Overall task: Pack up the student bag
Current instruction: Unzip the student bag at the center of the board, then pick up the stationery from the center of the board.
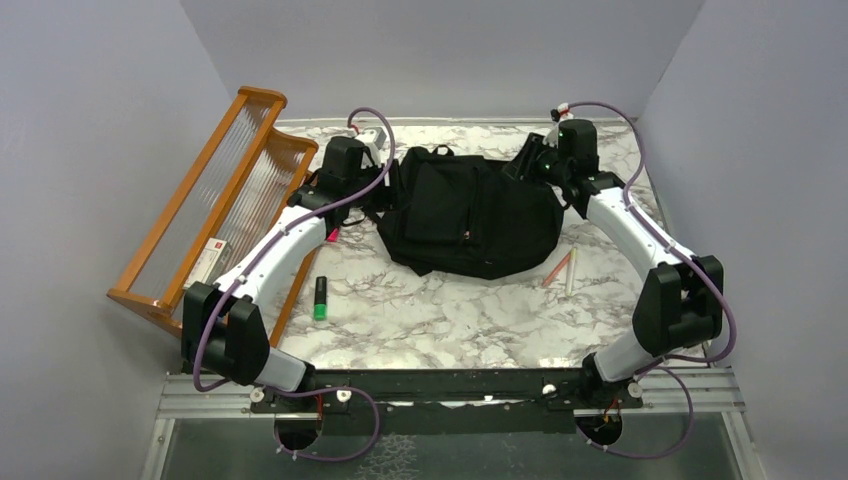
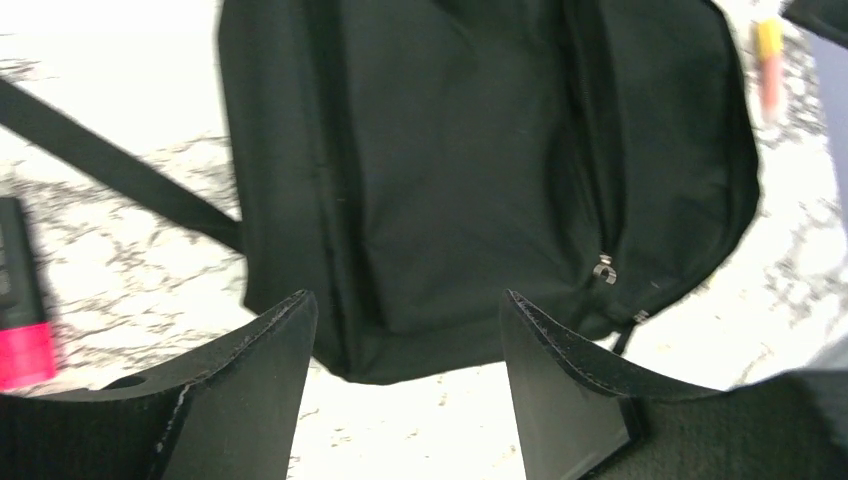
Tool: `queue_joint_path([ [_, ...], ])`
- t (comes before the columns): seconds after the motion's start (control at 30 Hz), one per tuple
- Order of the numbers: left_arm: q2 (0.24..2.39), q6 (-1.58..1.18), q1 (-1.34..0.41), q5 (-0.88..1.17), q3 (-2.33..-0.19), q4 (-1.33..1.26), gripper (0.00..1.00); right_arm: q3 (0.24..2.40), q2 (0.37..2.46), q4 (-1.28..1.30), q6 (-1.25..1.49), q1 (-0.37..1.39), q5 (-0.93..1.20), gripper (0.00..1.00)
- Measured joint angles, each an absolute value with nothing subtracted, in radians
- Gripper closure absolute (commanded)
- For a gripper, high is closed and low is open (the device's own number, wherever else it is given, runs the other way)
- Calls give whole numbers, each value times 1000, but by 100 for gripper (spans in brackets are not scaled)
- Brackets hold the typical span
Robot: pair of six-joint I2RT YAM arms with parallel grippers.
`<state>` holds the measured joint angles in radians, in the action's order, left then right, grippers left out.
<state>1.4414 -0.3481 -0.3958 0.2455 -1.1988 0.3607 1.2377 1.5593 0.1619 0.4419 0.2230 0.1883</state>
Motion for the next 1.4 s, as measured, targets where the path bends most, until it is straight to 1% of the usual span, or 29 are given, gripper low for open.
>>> queue_joint_path([
  [0.17, 1436, -347, -374, 148, -1156, 364, 29, 1209, 1557, 242, 435, 248, 207, 55],
  [0.4, 1435, -347, -365, 77, -1114, 371, 27, 1168, 1555, 327, 437, 376, 196, 55],
  [0.63, 1433, -362, -334, -30, -1092, 392, 26, 1215, 1555, 348, 439, 530, 161, 55],
  [0.8, 1450, -365, -296, -129, -1056, 410, 26, 1239, 1554, 337, 444, 570, 146, 55],
  [1.07, 1639, -327, -277, -218, -1094, 410, 25, 1227, 1541, 337, 440, 569, 112, 54],
  [1.17, 1731, -301, -275, -247, -1143, 406, 25, 1201, 1517, 338, 436, 569, 97, 54],
  [1.4, 1832, -262, -252, -285, -1196, 405, 24, 1161, 1470, 333, 436, 569, 70, 55],
])
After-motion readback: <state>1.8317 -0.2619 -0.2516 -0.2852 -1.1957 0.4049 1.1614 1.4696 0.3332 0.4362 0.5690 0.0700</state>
